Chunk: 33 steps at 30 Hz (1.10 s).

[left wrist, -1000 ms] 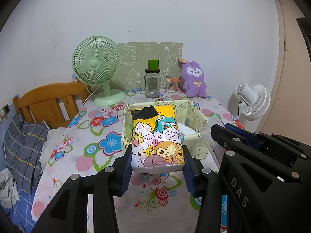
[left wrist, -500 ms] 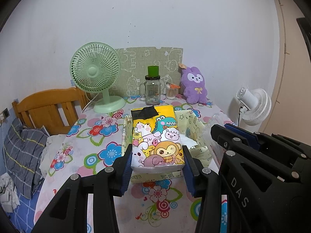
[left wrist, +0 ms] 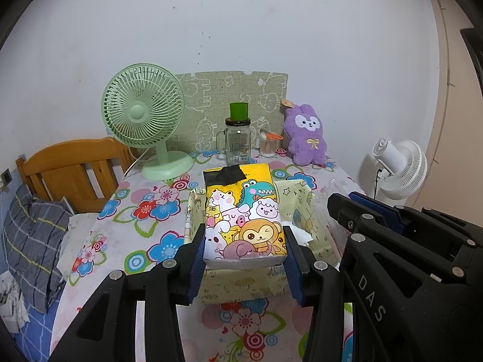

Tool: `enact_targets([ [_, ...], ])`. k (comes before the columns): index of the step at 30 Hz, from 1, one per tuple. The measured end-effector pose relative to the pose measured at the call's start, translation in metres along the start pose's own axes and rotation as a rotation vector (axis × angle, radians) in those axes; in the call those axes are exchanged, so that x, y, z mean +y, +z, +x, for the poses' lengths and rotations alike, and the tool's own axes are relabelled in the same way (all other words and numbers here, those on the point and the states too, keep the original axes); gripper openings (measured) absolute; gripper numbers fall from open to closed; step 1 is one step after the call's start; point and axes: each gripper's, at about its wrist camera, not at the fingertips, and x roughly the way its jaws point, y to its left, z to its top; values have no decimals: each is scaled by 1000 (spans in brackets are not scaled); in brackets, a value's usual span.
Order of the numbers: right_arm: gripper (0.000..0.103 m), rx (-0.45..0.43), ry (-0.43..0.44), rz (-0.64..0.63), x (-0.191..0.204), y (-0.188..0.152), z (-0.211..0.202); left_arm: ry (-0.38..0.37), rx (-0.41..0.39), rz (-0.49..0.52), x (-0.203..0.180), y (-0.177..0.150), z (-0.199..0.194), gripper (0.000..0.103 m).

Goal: Organize soft objects
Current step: 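Lift the tissue pack and plastic bag over the fabric box with both tools, then open the left tool to drop the tissue pack into the box while the right tool releases the plastic bag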

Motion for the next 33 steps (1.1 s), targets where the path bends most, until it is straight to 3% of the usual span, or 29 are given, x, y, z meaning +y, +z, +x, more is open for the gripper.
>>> enact_targets([
  [19, 15, 13, 5, 10, -9, 29, 56, 12, 16, -4, 3, 28, 50, 47],
  [33, 15, 41, 25, 18, -12, 36, 90, 12, 46, -22, 6, 29, 79, 48],
])
